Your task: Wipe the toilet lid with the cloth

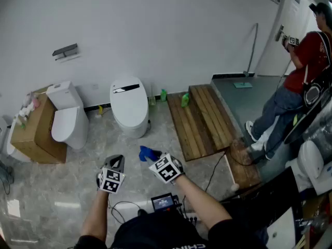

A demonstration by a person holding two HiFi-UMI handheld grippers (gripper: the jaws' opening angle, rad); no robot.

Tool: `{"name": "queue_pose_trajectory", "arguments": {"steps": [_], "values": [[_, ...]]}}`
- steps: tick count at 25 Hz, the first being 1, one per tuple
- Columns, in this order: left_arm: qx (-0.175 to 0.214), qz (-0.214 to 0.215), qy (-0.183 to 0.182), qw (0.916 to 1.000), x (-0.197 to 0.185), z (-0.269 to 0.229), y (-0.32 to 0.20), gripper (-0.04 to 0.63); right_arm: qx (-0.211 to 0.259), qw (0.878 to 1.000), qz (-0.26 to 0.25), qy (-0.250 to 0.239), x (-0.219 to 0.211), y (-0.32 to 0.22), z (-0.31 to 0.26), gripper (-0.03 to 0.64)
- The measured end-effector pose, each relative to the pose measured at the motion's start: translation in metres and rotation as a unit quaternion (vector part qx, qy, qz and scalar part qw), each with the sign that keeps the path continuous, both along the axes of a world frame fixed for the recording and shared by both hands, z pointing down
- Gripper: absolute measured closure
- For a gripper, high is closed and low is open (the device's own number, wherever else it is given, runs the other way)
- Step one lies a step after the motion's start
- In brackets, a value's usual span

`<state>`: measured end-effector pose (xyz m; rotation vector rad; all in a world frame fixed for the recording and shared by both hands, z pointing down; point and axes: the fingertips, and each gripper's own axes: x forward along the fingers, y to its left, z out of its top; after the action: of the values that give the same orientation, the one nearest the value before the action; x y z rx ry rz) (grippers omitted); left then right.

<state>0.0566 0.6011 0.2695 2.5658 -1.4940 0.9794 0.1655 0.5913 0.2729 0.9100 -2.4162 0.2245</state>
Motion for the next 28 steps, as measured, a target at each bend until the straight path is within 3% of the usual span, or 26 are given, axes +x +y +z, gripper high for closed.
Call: {"name": "queue_pose_trajectory", "arguments": {"steps": [28], "values": [[-0.047, 0.006, 0.018, 0.9987, 0.038, 0.011, -0.009, 0.584, -0.010, 1.000, 0.005, 0.017, 0.014, -0.005, 0.009, 0.523]]}}
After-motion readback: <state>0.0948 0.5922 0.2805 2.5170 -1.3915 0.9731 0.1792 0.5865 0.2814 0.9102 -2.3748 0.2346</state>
